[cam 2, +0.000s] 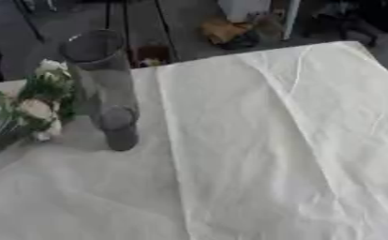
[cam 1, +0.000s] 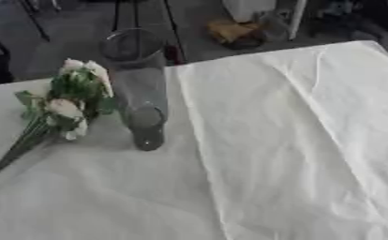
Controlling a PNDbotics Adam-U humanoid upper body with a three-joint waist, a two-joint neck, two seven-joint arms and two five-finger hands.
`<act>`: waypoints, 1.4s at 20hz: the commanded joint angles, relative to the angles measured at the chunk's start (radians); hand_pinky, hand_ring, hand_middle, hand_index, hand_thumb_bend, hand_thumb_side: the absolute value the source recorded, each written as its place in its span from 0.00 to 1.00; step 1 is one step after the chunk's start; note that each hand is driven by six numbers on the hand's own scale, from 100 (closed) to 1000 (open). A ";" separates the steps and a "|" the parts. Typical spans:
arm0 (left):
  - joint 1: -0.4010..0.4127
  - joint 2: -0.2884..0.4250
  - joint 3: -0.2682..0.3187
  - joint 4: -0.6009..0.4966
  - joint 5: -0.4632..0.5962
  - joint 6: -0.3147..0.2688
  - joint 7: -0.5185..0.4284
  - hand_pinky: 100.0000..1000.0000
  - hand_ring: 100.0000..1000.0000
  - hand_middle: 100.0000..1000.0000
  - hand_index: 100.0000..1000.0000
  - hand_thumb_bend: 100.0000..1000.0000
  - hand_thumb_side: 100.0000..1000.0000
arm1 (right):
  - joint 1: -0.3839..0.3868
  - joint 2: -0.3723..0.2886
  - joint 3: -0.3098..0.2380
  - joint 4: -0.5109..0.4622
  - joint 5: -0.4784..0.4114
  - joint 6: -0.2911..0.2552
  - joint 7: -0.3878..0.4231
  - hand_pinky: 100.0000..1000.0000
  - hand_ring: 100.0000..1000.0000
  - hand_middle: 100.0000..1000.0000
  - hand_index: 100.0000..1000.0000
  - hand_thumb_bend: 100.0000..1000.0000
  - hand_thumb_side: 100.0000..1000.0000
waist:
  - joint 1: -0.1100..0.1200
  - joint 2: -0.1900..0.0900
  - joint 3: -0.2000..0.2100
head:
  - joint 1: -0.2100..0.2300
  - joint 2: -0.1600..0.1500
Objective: Arrange flowers into the vase.
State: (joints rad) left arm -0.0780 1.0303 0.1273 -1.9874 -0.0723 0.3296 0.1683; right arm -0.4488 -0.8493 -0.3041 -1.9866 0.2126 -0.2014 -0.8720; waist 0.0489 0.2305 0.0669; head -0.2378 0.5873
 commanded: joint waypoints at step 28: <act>-0.089 0.141 0.002 -0.013 -0.493 0.127 -0.869 1.00 1.00 1.00 1.00 0.72 0.61 | -0.016 -0.017 -0.001 -0.013 -0.011 0.010 0.008 0.72 0.86 0.86 0.90 0.00 1.00 | -0.005 -0.003 -0.004 | -0.019 -0.019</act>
State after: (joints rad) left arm -0.1633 1.1263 0.1253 -1.9879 -0.5392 0.4568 -0.6791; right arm -0.4493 -0.8461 -0.3007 -1.9866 0.2081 -0.1934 -0.8656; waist 0.0464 0.2396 0.0625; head -0.2541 0.5785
